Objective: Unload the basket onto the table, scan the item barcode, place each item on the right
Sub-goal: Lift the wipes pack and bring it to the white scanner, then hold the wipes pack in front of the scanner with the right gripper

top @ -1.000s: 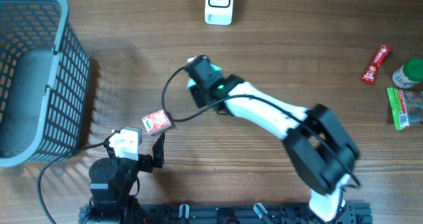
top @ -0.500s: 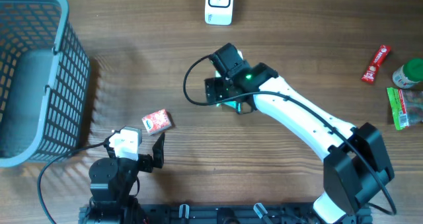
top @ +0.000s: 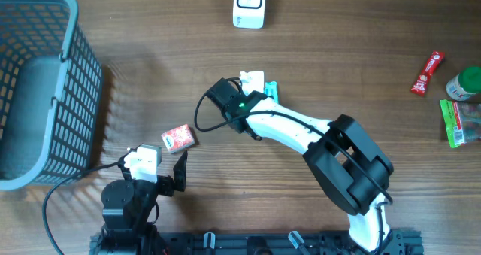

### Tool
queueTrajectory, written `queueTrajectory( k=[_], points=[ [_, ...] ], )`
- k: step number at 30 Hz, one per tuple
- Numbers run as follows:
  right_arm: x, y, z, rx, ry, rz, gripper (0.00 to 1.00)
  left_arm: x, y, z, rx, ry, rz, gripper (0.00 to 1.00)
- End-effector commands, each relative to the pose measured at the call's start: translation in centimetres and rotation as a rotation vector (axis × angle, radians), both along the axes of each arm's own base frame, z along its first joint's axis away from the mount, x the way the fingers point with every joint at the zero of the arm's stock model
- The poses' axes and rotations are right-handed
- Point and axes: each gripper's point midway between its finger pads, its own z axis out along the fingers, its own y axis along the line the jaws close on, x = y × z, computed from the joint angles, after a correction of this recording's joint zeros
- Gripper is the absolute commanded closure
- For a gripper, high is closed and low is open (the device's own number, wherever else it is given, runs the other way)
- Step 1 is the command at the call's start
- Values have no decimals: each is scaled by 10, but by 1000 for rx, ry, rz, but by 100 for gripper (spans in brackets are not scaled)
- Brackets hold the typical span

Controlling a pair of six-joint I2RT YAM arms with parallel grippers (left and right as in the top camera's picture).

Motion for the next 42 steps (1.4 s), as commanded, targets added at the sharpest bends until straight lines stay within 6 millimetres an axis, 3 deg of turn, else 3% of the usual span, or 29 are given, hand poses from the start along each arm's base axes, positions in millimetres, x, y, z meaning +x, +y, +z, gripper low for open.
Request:
queueTrajectory(
  k=[1, 4, 6, 8, 10, 12, 14, 17, 19, 22, 24, 26, 32, 34, 36, 37, 38, 42],
  points=[
    [5, -5, -1, -42, -30, -33, 75, 0, -1, 0, 6, -8, -8, 0],
    [7, 17, 29, 63, 38, -52, 95, 0, -1, 0, 6, -8, -8, 0],
    [9, 41, 76, 199, 128, 9, 95, 0, -1, 0, 6, -8, -8, 0],
    [3, 64, 109, 362, 226, 148, 95, 0, -1, 0, 6, -8, -8, 0],
    [-15, 86, 134, 602, 373, 335, 95, 0, -1, 0, 6, -8, -8, 0],
    [-28, 91, 150, 817, 506, 474, 95, 0, -1, 0, 6, -8, -8, 0],
    [-23, 82, 158, 1019, 547, 564, 95, 0, -1, 0, 6, -8, -8, 0],
    [-13, 65, 154, 1308, 553, 586, 95, 0, -1, 0, 6, -8, -8, 0],
    [-10, 53, 140, 1448, 562, 546, 95, 0, -1, 0, 6, -8, -8, 0],
    [-9, 44, 112, 1510, 577, 422, 95, 0, -1, 0, 6, -8, -8, 0],
    [-11, 45, 109, 1565, 582, 421, 95, 0, -1, 0, 6, -8, -8, 0],
    [-1, 43, 98, 1506, 517, 390, 95, 0, -1, 0, 6, -8, -8, 0],
    [2, 42, 97, 1497, 504, 379, 95, 0, -1, 0, 6, -8, -8, 0],
    [4, 48, 122, 1541, 447, 525, 95, 0, -1, 0, 6, -8, -8, 0],
    [15, 51, 165, 1532, 302, 670, 95, 0, -1, 0, 6, -8, -8, 0],
    [23, 52, 197, 1506, 188, 750, 95, 0, -1, 0, 6, -8, -8, 0],
    [29, 51, 212, 1485, 130, 758, 95, 0, -1, 0, 6, -8, -8, 0],
    [59, 50, 243, 1366, -93, 765, 95, 0, -1, 0, 6, -8, -8, 0]
  ],
)
